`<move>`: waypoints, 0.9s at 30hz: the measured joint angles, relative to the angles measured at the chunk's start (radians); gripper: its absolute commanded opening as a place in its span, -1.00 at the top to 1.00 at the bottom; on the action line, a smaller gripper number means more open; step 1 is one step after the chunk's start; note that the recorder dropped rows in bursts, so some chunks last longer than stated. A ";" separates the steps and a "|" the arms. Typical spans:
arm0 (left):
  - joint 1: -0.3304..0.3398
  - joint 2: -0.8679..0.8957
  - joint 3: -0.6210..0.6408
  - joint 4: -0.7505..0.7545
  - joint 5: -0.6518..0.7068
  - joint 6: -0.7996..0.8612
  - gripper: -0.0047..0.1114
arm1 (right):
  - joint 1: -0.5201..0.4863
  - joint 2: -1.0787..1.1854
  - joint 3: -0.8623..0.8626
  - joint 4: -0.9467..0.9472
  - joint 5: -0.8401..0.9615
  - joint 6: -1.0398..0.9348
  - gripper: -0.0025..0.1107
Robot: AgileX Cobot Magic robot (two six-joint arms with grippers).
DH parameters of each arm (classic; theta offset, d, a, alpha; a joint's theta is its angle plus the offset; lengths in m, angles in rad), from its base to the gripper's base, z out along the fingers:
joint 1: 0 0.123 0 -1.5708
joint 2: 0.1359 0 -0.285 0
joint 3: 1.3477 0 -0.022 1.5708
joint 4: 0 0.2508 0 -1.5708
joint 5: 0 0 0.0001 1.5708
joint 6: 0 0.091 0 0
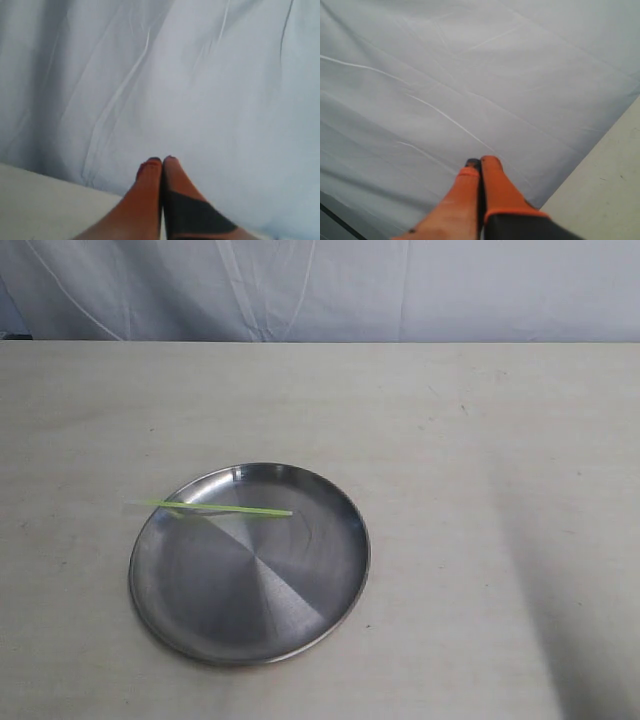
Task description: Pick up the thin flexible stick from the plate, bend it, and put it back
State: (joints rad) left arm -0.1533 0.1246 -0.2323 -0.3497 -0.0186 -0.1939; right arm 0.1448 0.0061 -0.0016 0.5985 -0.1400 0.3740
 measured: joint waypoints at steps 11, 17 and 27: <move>0.000 0.870 -0.711 0.268 0.848 0.641 0.92 | 0.000 0.000 0.000 0.000 0.000 0.000 0.97; -0.002 1.188 -0.831 0.285 0.796 0.955 0.71 | 0.000 0.000 0.000 -0.002 0.028 0.000 0.97; -0.002 1.490 -0.852 0.350 0.801 1.106 0.11 | 0.000 0.000 0.000 -0.012 0.053 0.000 0.97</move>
State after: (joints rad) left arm -0.1550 1.6148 -1.0843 0.0000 0.7822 0.9125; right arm 0.1448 0.0061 -0.0016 0.5868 -0.0871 0.3740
